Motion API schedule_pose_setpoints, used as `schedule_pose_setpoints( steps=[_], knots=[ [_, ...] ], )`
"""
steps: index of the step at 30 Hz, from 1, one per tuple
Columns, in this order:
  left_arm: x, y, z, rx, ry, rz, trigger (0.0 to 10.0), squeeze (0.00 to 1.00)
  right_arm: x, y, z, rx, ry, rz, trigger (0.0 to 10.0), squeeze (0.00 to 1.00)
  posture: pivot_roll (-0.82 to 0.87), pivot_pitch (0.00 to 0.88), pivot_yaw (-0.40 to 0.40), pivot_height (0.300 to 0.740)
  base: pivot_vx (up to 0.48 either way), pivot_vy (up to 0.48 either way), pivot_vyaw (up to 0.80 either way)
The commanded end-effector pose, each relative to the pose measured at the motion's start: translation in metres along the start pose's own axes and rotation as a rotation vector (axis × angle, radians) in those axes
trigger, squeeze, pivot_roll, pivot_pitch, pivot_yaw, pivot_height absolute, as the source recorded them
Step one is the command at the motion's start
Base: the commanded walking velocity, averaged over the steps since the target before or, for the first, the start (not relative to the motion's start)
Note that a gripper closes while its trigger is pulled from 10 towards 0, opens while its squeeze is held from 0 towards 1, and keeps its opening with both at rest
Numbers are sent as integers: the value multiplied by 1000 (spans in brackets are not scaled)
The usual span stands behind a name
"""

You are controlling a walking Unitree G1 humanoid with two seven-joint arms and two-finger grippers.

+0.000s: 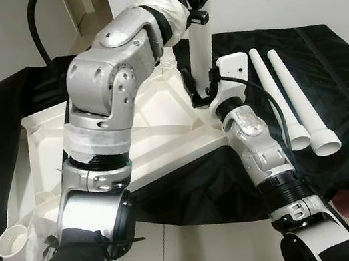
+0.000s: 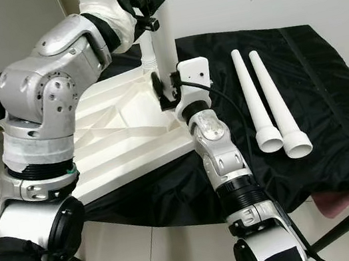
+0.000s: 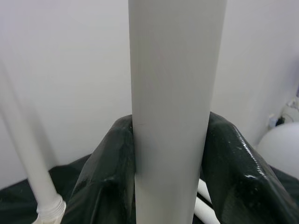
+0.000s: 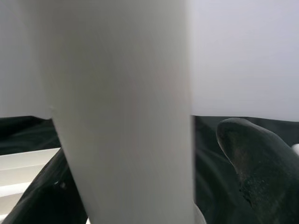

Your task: Building children table

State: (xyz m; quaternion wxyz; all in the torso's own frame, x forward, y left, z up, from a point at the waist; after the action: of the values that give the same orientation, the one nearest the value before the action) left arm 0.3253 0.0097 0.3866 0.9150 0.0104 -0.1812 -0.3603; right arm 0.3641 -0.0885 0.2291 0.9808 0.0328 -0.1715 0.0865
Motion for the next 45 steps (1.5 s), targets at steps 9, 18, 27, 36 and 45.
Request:
schedule_pose_setpoints(
  steps=[9,18,27,36,45],
  knots=[
    [4,-3,6,44,-29,58,10000,0,10,19,5,-94,-16,45,10000,0,-112,41,57,740,0,0,0],
    [4,-7,6,51,-36,55,10000,0,11,25,7,-69,1,37,5098,0,-121,58,59,740,0,0,0],
    [5,-9,7,50,-44,53,10000,0,10,22,2,-37,34,25,2784,0,-121,61,60,740,0,0,0],
    [5,-8,7,62,-48,58,10000,0,11,17,-2,-30,66,-8,10000,0,-121,58,59,740,0,0,0],
    [5,-12,10,106,-49,31,10000,0,13,14,3,12,52,1,10000,0,-121,63,60,740,0,0,0]
  ],
)
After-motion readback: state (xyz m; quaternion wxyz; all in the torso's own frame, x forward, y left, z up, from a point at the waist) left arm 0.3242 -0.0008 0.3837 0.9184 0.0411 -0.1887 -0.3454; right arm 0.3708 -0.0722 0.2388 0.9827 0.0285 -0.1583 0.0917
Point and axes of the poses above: a point about 5 cm out from each wrist's last joint towards the gripper, its own x axis pointing out of the wrist towards the gripper, its own z axis along the axis of the wrist's last joint, y = z × x, the point moved 1 cm from there along x, pointing out of the wrist towards the gripper, and after that the axes turned 2 degrees about x, right-handed, at the moved point
